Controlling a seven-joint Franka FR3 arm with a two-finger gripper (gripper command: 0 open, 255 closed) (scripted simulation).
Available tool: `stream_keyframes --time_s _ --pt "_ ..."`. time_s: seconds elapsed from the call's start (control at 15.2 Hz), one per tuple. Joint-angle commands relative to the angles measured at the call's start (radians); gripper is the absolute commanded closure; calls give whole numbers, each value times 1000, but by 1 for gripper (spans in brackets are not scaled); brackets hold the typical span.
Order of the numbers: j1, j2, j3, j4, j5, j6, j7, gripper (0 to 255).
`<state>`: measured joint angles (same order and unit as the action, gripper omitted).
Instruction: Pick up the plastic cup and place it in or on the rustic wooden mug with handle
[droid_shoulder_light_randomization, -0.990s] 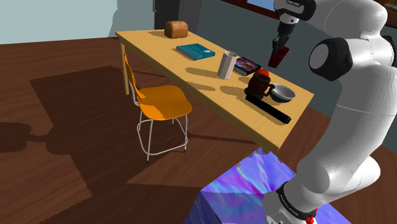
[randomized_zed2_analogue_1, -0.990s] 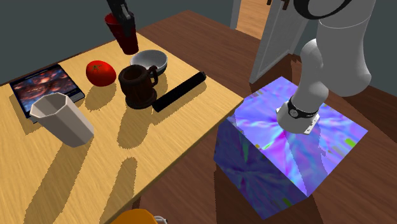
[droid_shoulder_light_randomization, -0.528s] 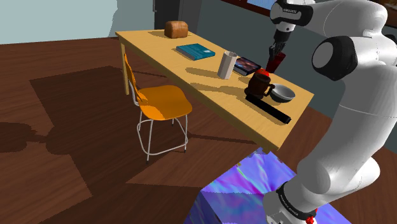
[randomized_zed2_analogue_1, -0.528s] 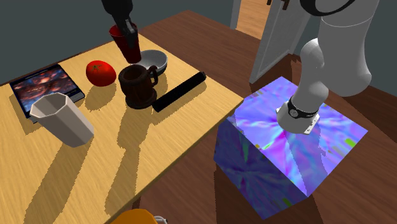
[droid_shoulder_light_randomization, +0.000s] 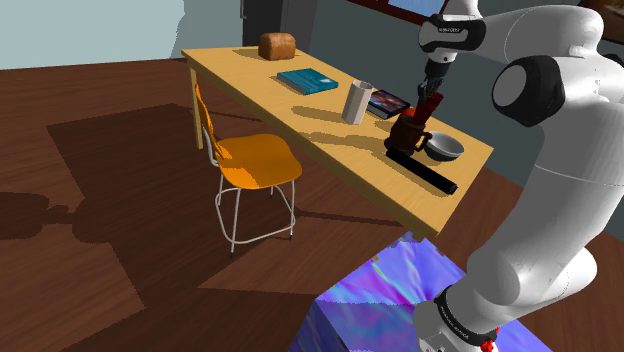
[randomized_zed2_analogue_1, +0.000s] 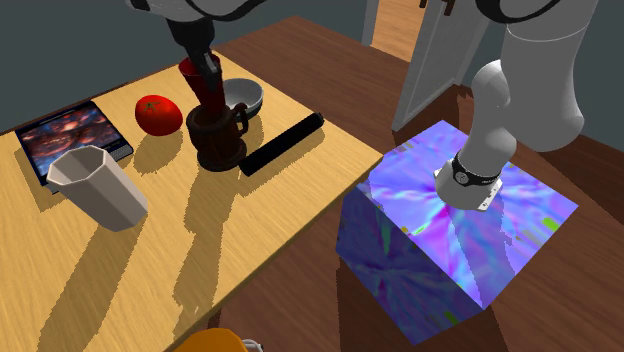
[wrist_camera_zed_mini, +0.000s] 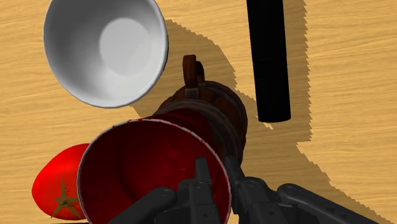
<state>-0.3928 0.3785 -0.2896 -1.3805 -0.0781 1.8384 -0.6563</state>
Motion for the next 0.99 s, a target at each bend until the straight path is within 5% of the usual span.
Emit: stream_keyframes --time_s 0.0,0.46,0.53,0.92 --pt "1 -3 0 -21 -1 19 2 255" --pt "1 -3 0 -20 -1 18 2 255" --pt "1 -3 0 -20 -1 18 2 0" --pt "3 -6 0 9 -2 -14 2 0"
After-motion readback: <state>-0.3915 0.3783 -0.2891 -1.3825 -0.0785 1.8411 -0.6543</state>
